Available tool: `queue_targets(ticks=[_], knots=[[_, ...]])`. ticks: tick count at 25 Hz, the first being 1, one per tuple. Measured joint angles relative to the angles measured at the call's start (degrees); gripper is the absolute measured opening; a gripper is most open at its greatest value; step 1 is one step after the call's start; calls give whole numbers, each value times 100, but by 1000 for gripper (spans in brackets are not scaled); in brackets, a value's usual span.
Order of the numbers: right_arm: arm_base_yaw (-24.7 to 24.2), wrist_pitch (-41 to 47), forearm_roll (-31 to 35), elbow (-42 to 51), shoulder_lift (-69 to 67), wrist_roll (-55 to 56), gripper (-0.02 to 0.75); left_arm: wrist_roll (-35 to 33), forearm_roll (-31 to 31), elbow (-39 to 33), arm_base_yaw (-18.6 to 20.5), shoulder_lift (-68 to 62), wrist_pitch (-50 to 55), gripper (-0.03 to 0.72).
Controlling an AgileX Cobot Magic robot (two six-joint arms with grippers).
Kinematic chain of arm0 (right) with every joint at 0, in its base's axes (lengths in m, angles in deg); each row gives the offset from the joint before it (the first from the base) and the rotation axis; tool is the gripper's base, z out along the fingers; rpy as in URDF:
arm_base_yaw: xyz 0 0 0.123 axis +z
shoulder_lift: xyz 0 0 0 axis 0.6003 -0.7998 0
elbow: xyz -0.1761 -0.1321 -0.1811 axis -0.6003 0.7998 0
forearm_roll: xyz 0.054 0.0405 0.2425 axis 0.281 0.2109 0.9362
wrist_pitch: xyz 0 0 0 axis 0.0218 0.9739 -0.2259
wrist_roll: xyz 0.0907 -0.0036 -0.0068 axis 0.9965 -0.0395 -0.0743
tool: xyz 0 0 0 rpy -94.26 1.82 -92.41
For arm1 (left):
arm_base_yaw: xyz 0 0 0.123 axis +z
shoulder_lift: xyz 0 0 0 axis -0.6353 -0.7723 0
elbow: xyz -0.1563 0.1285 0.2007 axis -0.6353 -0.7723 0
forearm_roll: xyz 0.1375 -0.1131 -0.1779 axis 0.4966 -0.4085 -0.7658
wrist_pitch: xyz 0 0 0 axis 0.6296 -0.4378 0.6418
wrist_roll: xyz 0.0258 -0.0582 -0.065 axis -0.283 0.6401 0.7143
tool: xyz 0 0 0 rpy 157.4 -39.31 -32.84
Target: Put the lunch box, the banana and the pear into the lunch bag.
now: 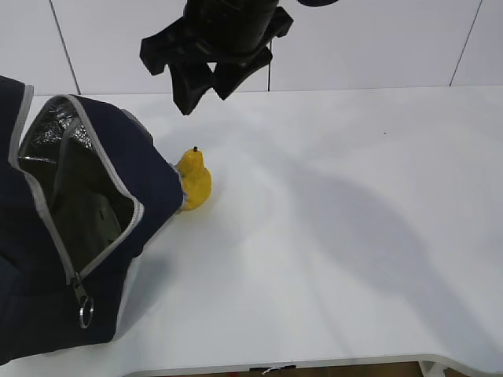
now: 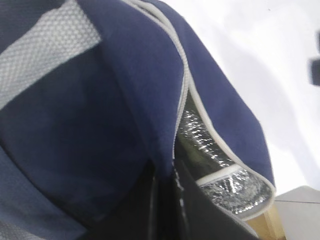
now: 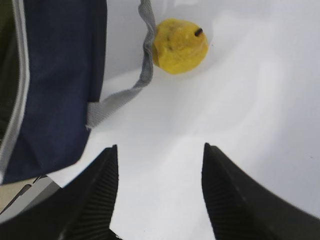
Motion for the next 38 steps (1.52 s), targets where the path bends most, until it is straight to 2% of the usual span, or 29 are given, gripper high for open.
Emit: queue_targets(ticks=[5,11,18,24,27,38], knots=[[0,-38,-68,891,608,51,442,0,70,0,83,14,8,-13],[0,-986,-212,2168,1239,192,442,0,117,0,92,14,13,-13],[0,-1510,-177,3371,1382,294,442,0,221,0,92,14,37,-13],[0,-3123,96,4530,1830,379,442,0,276,0,92,14,103,-13],[0,-3965,206,4923,1900,379,442,0,529,0,92,14,126,-13],[0,-6052,233,5521,1900,15,442,0,1594,0,92,18,369,-13]])
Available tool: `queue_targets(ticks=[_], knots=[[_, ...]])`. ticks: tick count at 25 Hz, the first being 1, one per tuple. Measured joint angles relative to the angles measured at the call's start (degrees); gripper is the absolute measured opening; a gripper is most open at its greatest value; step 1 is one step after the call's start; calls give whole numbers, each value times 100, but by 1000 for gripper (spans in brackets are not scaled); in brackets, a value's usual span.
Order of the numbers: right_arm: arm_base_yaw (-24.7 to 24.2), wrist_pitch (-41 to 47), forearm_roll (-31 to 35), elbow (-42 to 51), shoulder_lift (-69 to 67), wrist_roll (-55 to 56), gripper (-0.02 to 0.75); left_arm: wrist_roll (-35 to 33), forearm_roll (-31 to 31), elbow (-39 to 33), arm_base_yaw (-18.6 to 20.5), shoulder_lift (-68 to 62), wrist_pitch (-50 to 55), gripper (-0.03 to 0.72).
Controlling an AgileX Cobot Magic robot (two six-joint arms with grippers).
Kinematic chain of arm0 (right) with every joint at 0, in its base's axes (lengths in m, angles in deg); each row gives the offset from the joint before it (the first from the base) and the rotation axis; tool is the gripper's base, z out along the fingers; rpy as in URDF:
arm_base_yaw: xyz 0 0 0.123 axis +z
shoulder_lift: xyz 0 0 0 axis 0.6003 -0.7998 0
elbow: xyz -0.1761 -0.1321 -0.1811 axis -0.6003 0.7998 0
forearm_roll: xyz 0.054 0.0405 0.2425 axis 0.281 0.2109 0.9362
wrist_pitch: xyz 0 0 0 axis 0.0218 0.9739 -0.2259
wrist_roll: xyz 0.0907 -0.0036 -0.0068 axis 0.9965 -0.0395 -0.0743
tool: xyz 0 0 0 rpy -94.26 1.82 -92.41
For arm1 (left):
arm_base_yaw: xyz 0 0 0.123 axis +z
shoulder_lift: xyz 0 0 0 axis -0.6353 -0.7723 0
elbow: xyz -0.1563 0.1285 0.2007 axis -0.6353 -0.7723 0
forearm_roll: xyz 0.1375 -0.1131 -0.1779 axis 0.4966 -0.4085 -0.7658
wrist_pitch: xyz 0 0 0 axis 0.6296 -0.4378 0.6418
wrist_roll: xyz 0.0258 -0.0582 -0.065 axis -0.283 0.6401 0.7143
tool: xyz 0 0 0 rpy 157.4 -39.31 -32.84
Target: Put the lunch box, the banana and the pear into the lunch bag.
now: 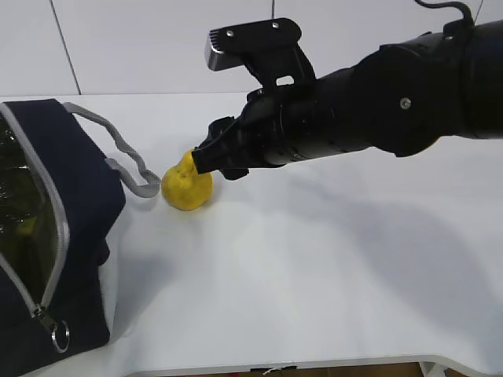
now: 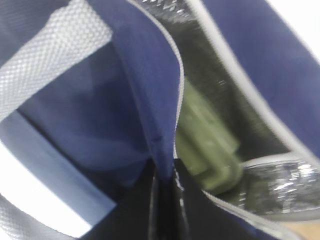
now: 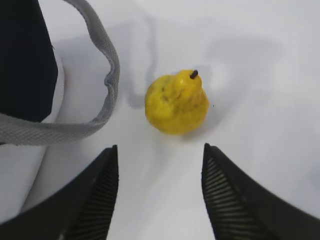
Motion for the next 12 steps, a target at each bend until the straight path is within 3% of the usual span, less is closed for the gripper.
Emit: queue_targets(ticks=[4,12], knots=[[0,-217,0,0,0,-34,442,0,396,0,0,0,0,-13],[0,-483,0,0,-256,-48,442,0,479,0,0,0,-12,-13]])
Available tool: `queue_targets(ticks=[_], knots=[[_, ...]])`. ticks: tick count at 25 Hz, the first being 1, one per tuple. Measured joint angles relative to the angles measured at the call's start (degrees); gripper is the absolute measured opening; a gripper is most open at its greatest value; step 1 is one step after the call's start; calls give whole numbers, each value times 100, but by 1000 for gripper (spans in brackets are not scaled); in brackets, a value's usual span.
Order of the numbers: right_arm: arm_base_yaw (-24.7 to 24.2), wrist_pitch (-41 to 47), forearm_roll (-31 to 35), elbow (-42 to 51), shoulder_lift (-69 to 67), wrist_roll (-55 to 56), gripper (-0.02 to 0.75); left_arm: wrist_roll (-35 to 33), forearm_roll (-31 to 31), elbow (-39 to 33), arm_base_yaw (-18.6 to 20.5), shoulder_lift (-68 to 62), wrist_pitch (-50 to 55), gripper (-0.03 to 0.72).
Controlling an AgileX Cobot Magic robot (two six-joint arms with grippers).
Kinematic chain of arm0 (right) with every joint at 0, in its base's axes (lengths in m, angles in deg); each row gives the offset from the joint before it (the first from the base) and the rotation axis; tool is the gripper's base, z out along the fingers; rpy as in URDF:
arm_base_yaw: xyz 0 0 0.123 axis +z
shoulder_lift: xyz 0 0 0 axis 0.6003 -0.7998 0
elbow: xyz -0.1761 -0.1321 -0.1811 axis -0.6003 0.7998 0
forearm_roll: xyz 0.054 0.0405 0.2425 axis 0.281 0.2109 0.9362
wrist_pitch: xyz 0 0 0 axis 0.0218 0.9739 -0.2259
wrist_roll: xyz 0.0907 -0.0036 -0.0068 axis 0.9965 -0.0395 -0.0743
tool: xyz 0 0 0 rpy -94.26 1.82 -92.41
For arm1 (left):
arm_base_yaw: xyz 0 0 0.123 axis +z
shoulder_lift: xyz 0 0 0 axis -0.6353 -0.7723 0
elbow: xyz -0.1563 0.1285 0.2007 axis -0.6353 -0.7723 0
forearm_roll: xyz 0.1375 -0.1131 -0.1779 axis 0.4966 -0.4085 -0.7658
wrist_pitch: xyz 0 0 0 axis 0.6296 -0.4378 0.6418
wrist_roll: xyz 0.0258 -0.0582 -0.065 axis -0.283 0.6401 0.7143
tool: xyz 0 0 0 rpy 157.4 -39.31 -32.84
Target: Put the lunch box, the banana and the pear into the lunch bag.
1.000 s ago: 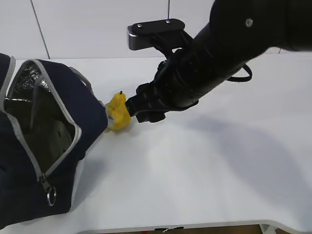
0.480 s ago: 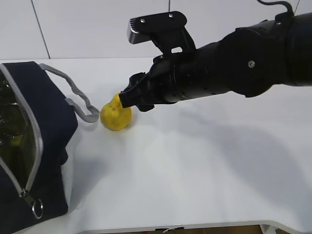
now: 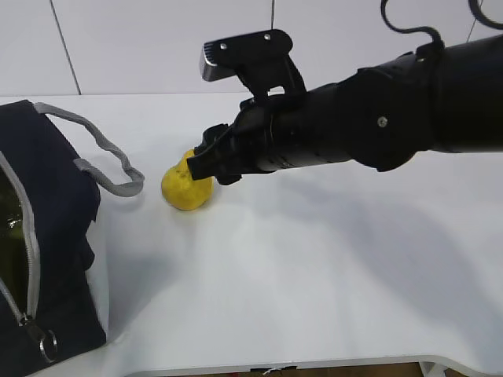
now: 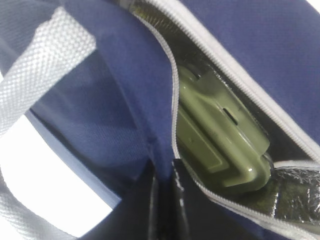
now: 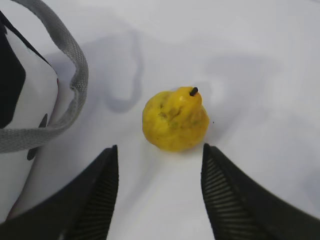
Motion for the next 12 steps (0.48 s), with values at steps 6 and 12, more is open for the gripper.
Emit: queue_targets(ticks=[6,12], knots=[[0,-280,0,8,-244,0,442,0,-108,0,0,0,-121,-13],[0,-1115,0,8,-603,0,442,0,-345,0,0,0,-140,-13]])
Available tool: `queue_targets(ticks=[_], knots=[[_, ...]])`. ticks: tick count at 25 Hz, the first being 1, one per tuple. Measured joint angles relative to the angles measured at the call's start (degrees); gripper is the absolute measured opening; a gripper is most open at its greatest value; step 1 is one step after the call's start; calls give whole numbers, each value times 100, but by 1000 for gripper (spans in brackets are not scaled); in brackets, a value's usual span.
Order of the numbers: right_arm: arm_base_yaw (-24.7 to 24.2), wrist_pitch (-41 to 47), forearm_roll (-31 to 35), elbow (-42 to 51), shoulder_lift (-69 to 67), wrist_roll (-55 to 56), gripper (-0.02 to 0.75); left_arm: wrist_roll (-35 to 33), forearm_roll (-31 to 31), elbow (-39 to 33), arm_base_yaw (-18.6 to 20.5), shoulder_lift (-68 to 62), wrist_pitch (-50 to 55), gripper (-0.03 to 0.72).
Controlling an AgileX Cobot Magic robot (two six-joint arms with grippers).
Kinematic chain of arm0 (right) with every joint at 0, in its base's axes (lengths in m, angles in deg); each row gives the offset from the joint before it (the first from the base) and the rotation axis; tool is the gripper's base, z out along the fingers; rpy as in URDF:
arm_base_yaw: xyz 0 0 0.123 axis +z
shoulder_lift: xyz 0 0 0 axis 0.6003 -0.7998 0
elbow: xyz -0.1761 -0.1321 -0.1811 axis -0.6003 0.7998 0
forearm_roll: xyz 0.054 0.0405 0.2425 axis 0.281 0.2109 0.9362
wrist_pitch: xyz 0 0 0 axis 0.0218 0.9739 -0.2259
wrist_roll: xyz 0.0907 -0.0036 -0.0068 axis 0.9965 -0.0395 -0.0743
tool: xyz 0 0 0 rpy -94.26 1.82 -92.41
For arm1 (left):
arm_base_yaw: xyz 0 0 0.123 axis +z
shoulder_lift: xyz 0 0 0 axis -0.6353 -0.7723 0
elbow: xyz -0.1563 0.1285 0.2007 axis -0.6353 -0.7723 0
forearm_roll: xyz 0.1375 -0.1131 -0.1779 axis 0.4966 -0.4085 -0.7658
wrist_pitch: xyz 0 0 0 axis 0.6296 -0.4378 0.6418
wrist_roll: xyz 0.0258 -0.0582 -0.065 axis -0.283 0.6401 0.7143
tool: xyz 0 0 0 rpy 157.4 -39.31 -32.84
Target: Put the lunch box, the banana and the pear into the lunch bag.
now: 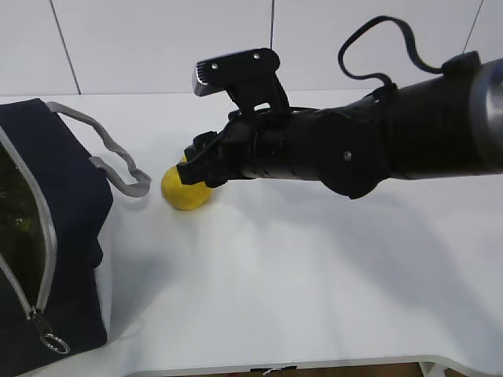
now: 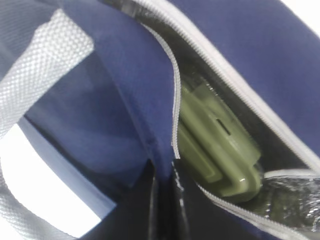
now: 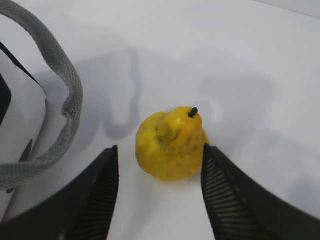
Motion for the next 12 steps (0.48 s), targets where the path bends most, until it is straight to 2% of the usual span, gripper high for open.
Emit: queue_targets(ticks=[5,12], knots=[[0,-393,13,0,-294,-3,448,0,-38,0,0,0,0,-13],[0,-1153,288,0,-619,362,559,-11,-382,0,0,0,0,-13]])
